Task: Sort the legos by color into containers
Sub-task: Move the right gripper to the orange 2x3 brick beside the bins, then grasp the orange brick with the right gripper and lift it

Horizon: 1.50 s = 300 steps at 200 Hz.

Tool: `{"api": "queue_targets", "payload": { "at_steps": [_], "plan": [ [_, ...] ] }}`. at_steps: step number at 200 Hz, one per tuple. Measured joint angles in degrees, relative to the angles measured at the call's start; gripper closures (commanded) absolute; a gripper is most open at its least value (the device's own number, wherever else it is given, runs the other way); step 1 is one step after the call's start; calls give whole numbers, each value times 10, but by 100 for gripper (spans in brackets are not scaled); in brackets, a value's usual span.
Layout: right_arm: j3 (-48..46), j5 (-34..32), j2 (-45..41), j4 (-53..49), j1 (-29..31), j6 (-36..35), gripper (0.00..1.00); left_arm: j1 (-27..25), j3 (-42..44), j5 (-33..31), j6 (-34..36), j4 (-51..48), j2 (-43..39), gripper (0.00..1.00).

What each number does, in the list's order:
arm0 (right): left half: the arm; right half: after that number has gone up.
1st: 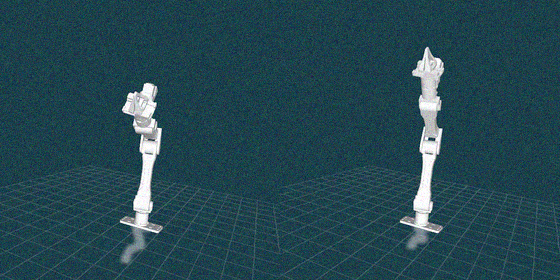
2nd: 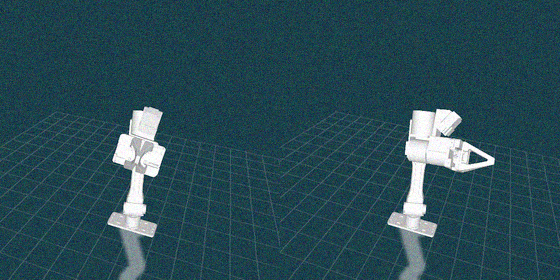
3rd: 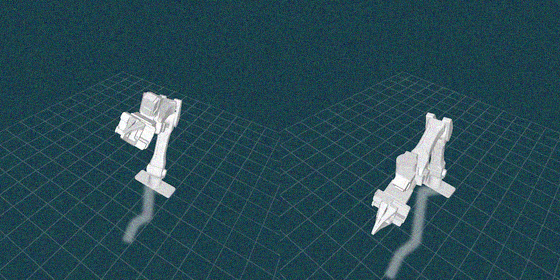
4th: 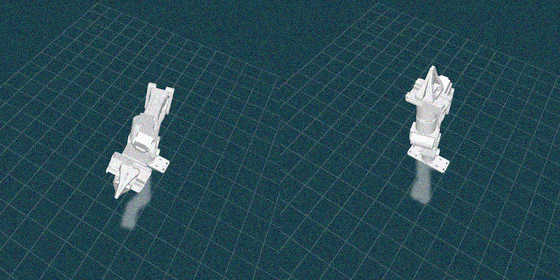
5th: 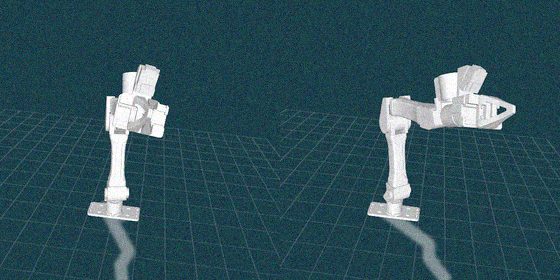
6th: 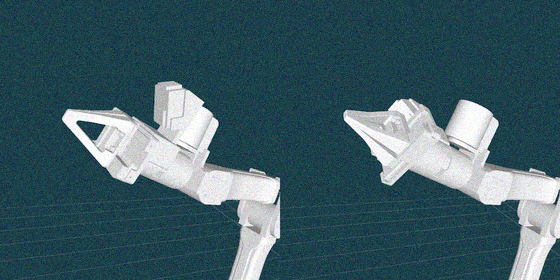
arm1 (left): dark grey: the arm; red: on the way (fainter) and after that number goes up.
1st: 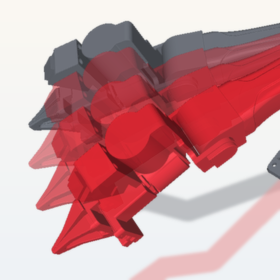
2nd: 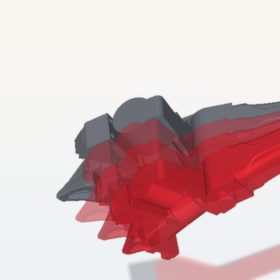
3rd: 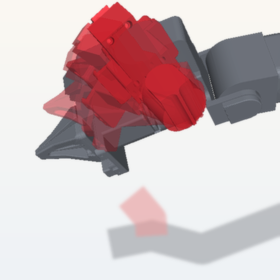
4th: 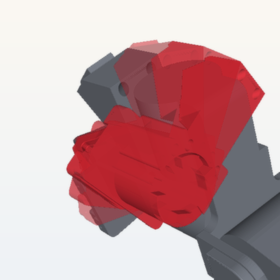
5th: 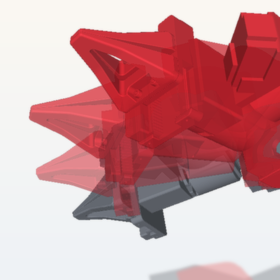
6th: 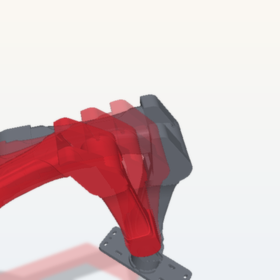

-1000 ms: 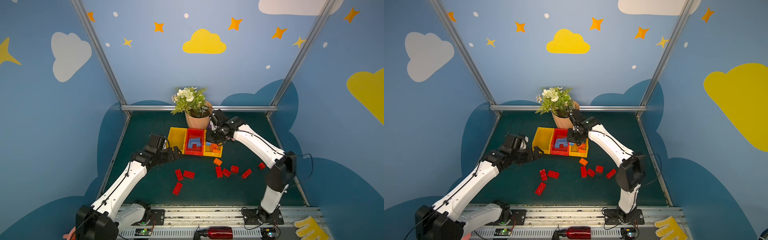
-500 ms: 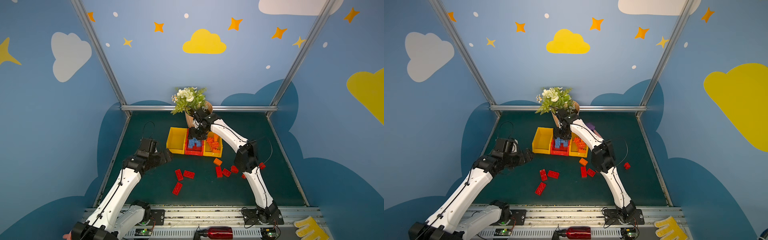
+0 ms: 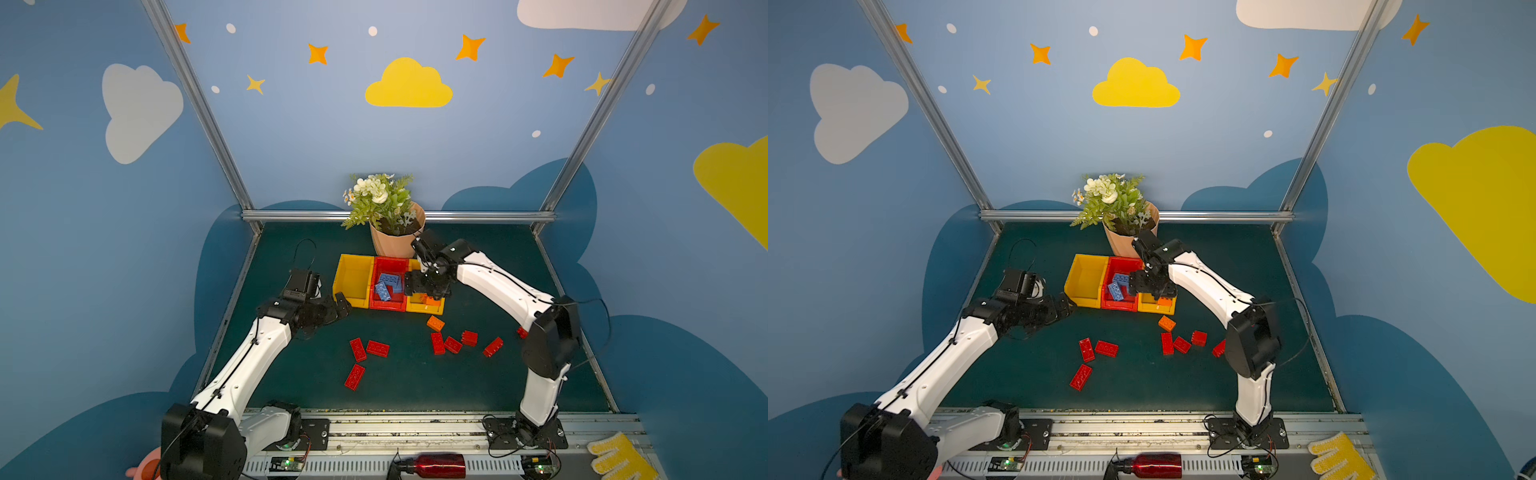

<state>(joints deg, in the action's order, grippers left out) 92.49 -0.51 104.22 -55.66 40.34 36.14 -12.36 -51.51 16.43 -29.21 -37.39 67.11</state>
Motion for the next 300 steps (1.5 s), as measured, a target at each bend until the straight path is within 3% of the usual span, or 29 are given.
{"api": "queue_targets", "payload": {
  "at_steps": [29,59,128,191,232,287,300],
  "plan": [
    [-143,-28,-59,27,0,68,9,0,-15,37,0,19,30,0],
    [-215,-47,-72,60,2,111,9,-3,-15,59,-2,25,35,0],
    [-210,-62,-34,113,-13,123,9,-21,-15,66,-4,26,34,0],
    [-203,-59,0,130,-16,185,13,-28,-19,64,-6,23,34,0],
    [-205,-57,25,153,-16,207,28,-28,-22,63,-6,17,33,0],
    [-222,-61,28,192,-16,207,59,-29,-33,62,-3,7,33,0],
    [-222,-61,28,195,-16,206,61,-29,-33,62,-2,4,33,0]
  ]
}}
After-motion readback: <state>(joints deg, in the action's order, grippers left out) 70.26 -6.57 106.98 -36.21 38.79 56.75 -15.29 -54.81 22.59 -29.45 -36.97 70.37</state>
